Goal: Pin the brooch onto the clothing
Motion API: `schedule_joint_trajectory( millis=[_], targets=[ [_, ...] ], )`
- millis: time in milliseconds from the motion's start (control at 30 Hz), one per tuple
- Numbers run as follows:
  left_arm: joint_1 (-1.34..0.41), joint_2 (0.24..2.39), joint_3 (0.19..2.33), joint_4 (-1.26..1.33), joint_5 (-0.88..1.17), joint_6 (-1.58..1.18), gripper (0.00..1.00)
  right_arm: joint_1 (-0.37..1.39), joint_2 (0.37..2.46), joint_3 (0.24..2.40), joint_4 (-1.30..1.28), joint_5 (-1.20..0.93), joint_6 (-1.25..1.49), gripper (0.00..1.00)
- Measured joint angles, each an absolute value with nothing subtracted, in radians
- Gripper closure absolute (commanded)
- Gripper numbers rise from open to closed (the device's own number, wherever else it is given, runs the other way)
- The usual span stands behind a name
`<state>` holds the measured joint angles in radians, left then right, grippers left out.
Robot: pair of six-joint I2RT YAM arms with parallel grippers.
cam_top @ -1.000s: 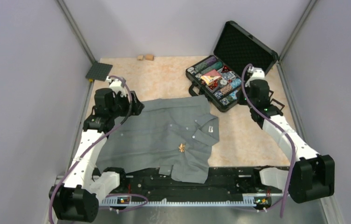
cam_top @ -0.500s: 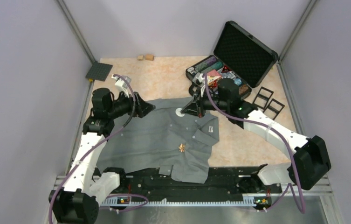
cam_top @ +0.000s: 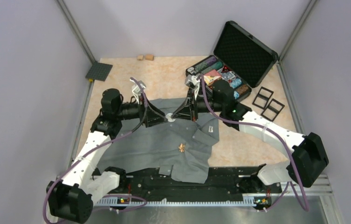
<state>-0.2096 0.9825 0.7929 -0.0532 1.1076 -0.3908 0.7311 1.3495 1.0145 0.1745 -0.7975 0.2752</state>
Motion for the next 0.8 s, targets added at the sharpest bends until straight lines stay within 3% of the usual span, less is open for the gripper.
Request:
schedule_joint_trajectory(
  millis=[167,400,800],
  targets=[
    [-0.245,0.987,0.793,-0.060,1.129,-0.378,0.40,0.749,1.349,1.029,0.179,-0.797,0.282,1.00],
    [-0.250,0.992,0.793,-0.088,1.130,-0.353,0.77,0.754,1.349,1.035,0.188,-0.799,0.288,1.00],
    [-0.257,0.993,0.793,-0.084,1.161,-0.353,0.90,0.754,1.349,1.038,0.177,-0.795,0.288,1.00]
  ],
)
